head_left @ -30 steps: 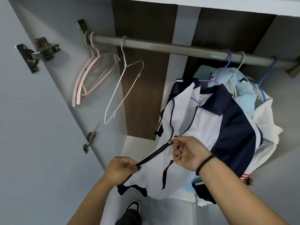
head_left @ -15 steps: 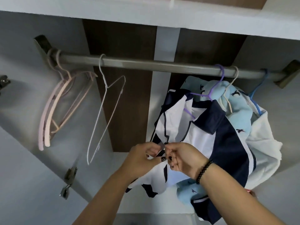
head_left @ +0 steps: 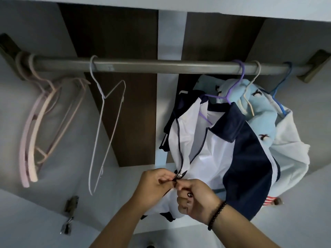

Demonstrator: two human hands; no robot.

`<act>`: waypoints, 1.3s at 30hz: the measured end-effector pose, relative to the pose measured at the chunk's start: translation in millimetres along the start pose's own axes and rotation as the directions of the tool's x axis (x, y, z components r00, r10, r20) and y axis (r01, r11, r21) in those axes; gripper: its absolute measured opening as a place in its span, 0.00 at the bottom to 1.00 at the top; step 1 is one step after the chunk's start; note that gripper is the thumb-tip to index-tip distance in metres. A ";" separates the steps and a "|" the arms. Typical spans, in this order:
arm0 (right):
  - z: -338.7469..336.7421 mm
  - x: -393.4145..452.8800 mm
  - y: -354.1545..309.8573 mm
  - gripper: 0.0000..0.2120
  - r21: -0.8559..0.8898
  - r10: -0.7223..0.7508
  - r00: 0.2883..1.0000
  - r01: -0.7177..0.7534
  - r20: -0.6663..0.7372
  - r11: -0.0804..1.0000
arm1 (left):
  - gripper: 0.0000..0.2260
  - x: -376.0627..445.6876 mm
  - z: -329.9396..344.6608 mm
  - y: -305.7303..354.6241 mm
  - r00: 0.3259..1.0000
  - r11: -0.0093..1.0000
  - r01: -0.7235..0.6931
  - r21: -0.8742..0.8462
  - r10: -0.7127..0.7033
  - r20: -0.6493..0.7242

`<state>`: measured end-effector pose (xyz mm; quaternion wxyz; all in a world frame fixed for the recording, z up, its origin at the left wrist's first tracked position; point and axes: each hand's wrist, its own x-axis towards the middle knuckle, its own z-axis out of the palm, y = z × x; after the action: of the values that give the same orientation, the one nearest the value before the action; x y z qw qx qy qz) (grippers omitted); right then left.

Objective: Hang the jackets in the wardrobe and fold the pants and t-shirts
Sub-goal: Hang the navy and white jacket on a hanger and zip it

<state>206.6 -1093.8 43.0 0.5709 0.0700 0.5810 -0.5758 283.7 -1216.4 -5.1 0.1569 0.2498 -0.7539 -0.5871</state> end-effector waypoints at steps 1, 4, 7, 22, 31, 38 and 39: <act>-3.3 -3.4 3.1 0.17 0.010 0.040 0.999 -0.040 0.023 0.999 | 0.17 -5.3 -1.0 -2.4 1.000 1.000 0.007 -0.013 -0.006 0.005; -14.8 -16.4 14.4 0.17 -0.050 0.144 0.988 -0.141 0.058 0.989 | 0.18 -23.0 -0.5 -4.9 1.000 0.999 0.029 -0.023 -0.029 0.010; -21.2 -31.3 27.6 0.18 -0.124 0.214 0.973 -0.202 0.091 0.971 | 0.14 -41.5 5.6 -3.7 0.999 0.999 0.047 -0.005 -0.047 -0.019; -60.1 -85.6 92.1 0.18 -0.177 0.245 0.962 -0.222 0.118 0.959 | 0.16 -126.5 49.6 -2.8 0.988 0.996 0.050 0.074 -0.060 0.140; -69.0 -92.3 84.7 0.14 -0.462 -0.222 0.975 0.195 -0.005 0.865 | 0.11 -145.5 71.5 -11.3 0.990 0.984 0.115 0.133 -0.125 0.070; -42.9 -86.8 75.9 0.13 -0.515 -0.338 0.941 0.288 -0.003 0.807 | 0.11 -124.4 37.2 -7.5 0.978 0.979 0.097 0.180 -0.127 0.163; -34.4 -85.9 80.4 0.11 -0.501 -0.343 0.939 0.304 0.015 0.810 | 0.11 -119.9 27.5 -6.2 0.967 0.980 0.126 0.154 -0.156 0.201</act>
<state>274.9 -992.2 48.7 0.4406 -0.1571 0.7338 -0.4926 369.4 -1128.1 -11.4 0.0155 0.2495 -0.7859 -0.5656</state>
